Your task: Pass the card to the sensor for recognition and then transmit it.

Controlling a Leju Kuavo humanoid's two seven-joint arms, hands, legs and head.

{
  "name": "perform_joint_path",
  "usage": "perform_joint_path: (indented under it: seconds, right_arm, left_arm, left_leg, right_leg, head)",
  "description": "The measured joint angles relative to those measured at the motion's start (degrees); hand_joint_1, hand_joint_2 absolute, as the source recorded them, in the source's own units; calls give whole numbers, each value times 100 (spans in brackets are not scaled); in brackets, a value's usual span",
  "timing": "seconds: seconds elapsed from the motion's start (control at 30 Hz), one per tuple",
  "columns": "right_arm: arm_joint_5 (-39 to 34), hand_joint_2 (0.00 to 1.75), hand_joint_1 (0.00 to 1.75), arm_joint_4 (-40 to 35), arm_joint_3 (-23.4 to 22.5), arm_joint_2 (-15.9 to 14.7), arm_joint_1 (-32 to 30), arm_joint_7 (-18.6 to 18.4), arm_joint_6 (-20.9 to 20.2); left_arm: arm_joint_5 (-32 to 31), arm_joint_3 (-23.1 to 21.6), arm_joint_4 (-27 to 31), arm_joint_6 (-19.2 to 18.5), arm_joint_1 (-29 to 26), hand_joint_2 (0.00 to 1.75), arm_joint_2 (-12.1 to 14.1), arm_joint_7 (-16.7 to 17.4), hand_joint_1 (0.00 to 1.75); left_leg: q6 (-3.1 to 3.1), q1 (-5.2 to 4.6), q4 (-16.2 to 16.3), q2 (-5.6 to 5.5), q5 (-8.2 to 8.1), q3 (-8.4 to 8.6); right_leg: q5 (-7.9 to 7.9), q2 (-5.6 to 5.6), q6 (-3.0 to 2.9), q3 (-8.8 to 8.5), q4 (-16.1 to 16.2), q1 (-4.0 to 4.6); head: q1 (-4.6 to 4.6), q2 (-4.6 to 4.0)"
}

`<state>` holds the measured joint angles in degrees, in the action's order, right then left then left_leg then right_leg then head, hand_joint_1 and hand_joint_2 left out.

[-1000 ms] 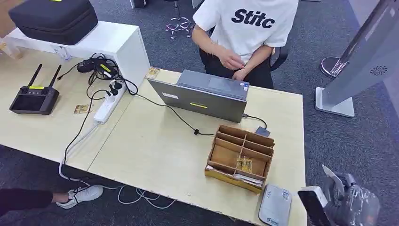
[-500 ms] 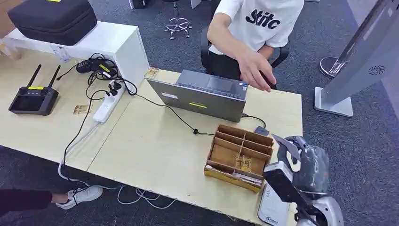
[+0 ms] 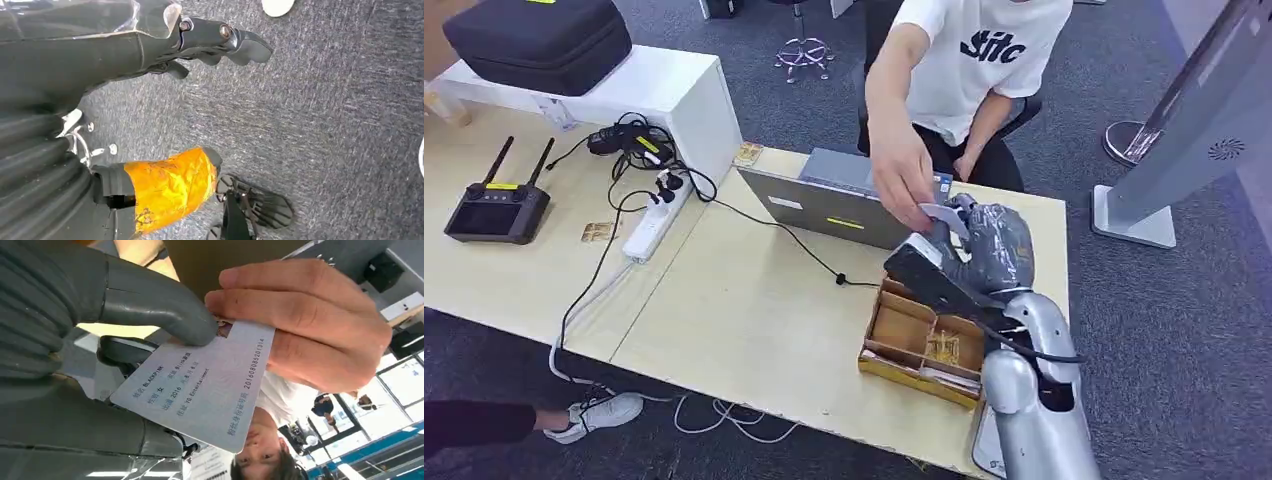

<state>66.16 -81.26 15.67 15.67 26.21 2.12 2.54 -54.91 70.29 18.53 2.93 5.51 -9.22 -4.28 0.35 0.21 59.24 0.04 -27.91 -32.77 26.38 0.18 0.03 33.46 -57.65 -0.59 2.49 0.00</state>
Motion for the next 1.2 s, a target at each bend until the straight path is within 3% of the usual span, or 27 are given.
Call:
perform_joint_path:
  seconds: [0.1,0.13,0.17,0.47,0.67,1.0,1.13,1.2]
  right_arm:
    - [124,175,175,201,24,15,128,-20,35]
    - [140,175,9,245,33,15,153,-22,39]
    - [153,175,0,286,39,15,176,-22,41]
    - [358,175,0,411,140,15,107,17,212]
    - [-178,175,0,-178,127,-50,-341,350,291]
    - [-794,175,0,-1560,-66,-627,-1446,912,332]
    - [-807,175,0,-1965,-83,-859,-1912,1200,526]
    - [-938,175,0,-2299,-57,-1020,-2430,1445,710]
  left_arm:
    - [-15,-20,-2,17,-1,175,7,9,0]
    - [-20,-24,-2,17,-1,175,11,9,0]
    - [-20,-26,-4,17,-1,175,13,9,0]
    - [-18,-28,-11,50,-4,175,22,24,0]
    - [79,-28,-11,107,-18,175,18,44,0]
    - [304,28,-11,205,-53,175,-33,44,0]
    - [374,76,-11,245,-67,175,-57,44,0]
    - [435,133,-11,253,-72,175,-85,44,0]
  left_leg:
    - [0,0,0,-5,0,-2]
    - [0,0,0,-7,0,-3]
    - [0,0,0,-8,0,-4]
    - [0,-1,0,-7,-1,-5]
    - [0,-1,1,-7,-1,-5]
    - [6,-3,1,-8,-6,-11]
    - [3,-4,2,-7,-8,-7]
    - [4,-3,1,-31,-10,-11]
  right_leg:
    - [0,-5,0,0,0,0]
    - [0,-7,0,0,0,0]
    - [0,-8,0,0,0,0]
    - [1,-7,0,7,2,0]
    - [1,-6,0,10,3,0]
    - [3,-9,3,10,8,-1]
    - [5,-8,5,14,9,-1]
    - [15,-27,8,4,10,0]
  head:
    - [0,0]
    - [0,0]
    - [0,0]
    - [0,0]
    - [0,0]
    - [-2,-2]
    - [0,0]
    - [-2,-2]
